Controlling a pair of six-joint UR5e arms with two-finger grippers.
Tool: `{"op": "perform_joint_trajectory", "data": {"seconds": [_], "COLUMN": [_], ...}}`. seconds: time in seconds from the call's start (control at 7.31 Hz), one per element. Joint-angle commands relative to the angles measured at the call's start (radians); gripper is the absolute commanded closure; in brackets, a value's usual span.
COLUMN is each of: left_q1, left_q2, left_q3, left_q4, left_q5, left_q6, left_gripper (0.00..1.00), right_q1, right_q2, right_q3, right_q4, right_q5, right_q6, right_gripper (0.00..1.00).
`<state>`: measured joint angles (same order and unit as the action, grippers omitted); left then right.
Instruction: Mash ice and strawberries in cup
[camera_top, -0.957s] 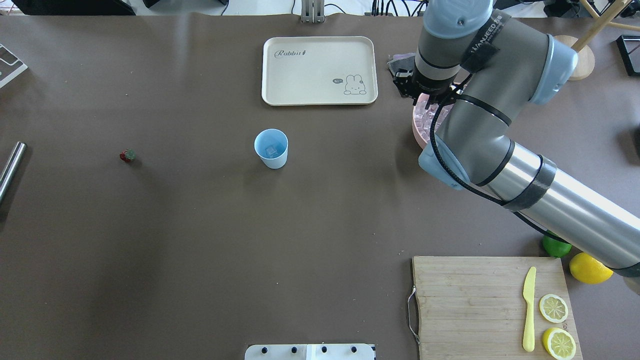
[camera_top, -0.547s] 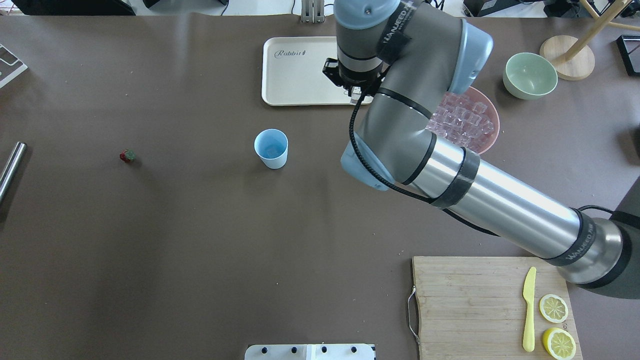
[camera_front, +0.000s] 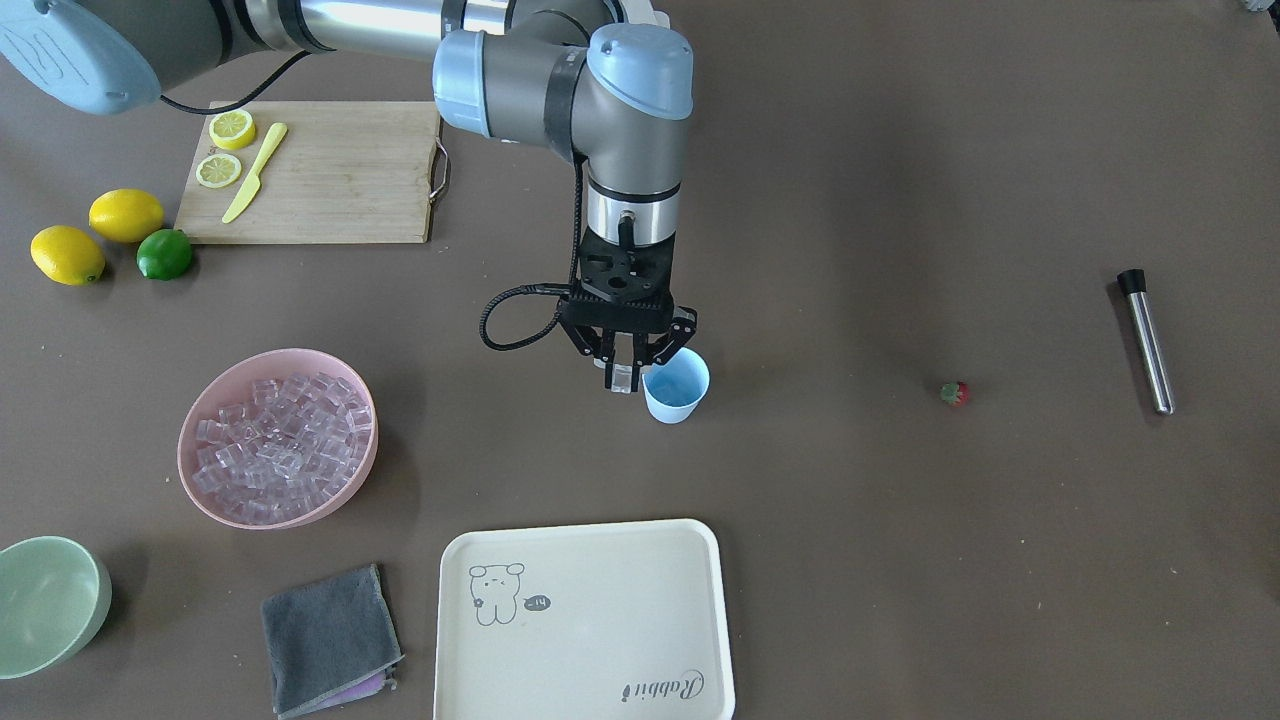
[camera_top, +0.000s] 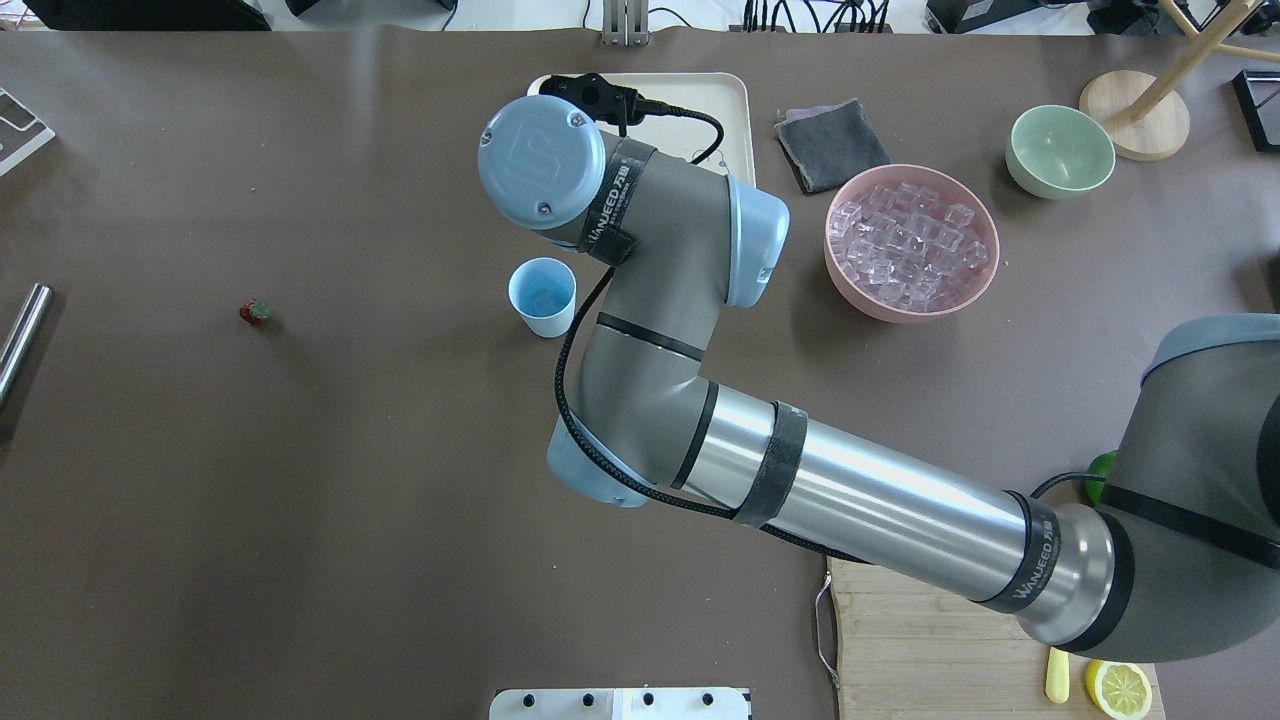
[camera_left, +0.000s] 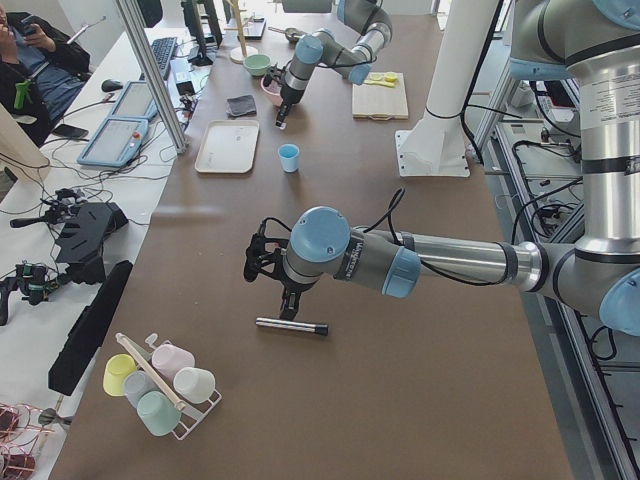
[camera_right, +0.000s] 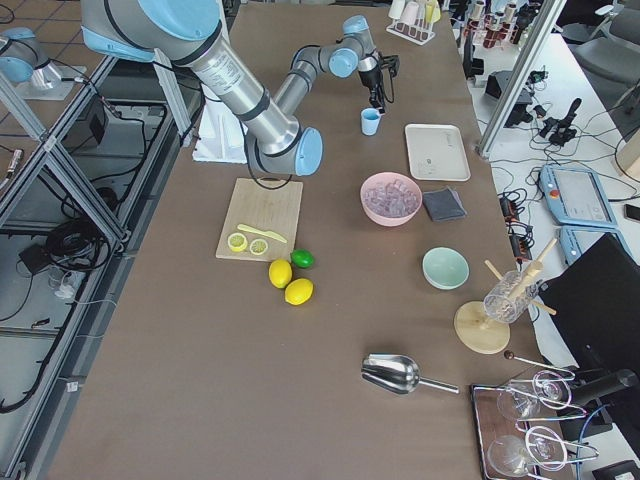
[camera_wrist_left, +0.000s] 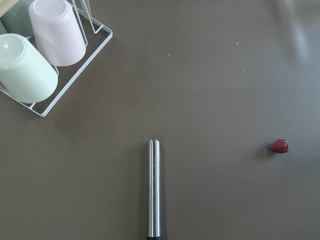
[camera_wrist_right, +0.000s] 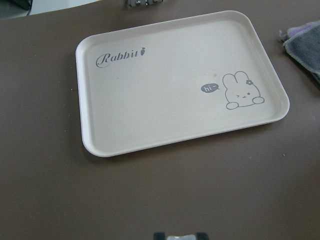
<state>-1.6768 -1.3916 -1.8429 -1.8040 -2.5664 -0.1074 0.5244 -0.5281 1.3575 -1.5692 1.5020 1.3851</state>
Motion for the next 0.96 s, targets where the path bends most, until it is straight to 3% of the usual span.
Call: {"op": "perform_joint_trajectory", "data": {"seconds": [0.0, 0.27, 0.41, 0.55, 0.82], "left_q1": [-0.001, -0.004, -0.004, -0.004, -0.003], "left_q2": [0.013, 0.016, 0.014, 0.014, 0.011], "left_q3": [0.013, 0.022, 0.025, 0.031, 0.030], "left_q4": [0.000, 0.000, 0.000, 0.002, 0.002], "left_q5": [-0.006, -0.005, -0.005, -0.005, -0.003], "left_q6": [0.002, 0.002, 0.002, 0.000, -0.002], "left_gripper": [0.01, 0.01, 0.01, 0.01, 0.01], "right_q1": [-0.038, -0.064, -0.061, -0.060, -0.017], "right_q2": [0.027, 0.025, 0.016, 0.014, 0.010], "right_q3": [-0.083, -0.087, -0.084, -0.080, -0.072], "right_q4": [0.163, 0.172, 0.173, 0.173, 0.170], "right_q5": [-0.046, -0.054, -0.049, -0.043, 0.015], "right_q6": [0.028, 0.023, 0.014, -0.012, -0.020], "right_gripper": [0.81, 0.77, 0.53, 0.02, 0.00]}}
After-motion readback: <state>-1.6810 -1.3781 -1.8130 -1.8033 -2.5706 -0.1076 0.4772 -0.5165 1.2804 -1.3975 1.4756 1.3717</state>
